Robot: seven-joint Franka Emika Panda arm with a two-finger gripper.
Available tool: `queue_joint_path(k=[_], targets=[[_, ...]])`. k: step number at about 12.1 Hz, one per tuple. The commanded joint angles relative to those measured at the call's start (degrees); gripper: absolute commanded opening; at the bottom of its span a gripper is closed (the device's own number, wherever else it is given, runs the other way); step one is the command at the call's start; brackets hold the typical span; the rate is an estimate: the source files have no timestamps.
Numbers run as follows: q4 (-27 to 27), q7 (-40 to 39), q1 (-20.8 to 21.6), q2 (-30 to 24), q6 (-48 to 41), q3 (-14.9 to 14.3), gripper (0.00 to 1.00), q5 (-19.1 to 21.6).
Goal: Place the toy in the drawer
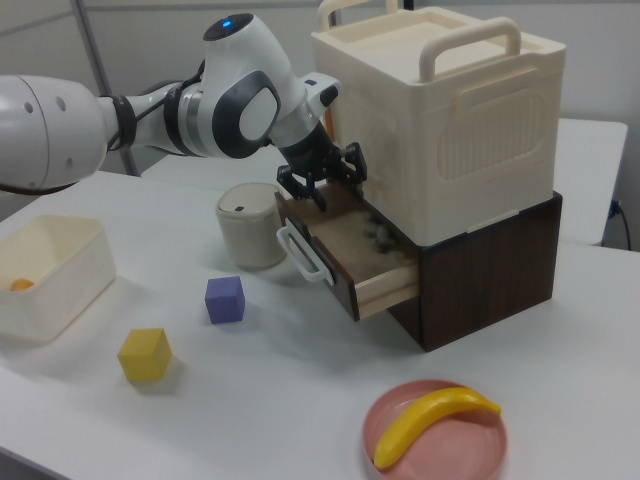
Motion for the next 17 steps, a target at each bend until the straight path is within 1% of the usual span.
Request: queue_joint_path(k=[1,2,3,4,6,7,8,9,10,11,12,13,14,15,17], targets=[[-2.42,0.0,1.81,-3.37,-5.73,-0.23,0.7,-0.68],[-2.07,1.39,2.52,-4.94,-9.41,0.21,0.7,-0.41],[-1.89,2.54,2.52,-7.39,-13.11,1.78,0.76,-0.06],[-1.89,2.63,2.61,-10.2,-17.14,2.41,0.77,0.37],[-0.23,2.72,3.84,-14.26,-25.14,2.59,0.87,3.09],[-0.22,2.64,4.71,-16.28,-28.4,2.67,0.87,3.97],[-0.13,3.24,5.94,-17.25,-32.44,2.85,0.94,4.5],[0.31,6.03,6.21,-17.87,-36.13,4.33,1.0,4.51],[0.57,6.93,6.22,-18.23,-38.78,5.74,1.0,4.51],[0.57,11.29,6.3,-18.4,-41.07,7.23,1.0,4.51],[0.57,21.43,6.56,-18.49,-41.44,8.2,1.0,4.51],[0.57,30.14,7.96,-18.32,-41.53,8.3,1.0,4.6],[0.49,34.15,8.41,-18.32,-41.71,8.3,1.0,5.29],[0.49,34.8,8.41,-18.32,-41.71,8.21,1.0,7.13],[0.4,36.2,8.59,-18.41,-42.58,8.12,1.0,7.67]])
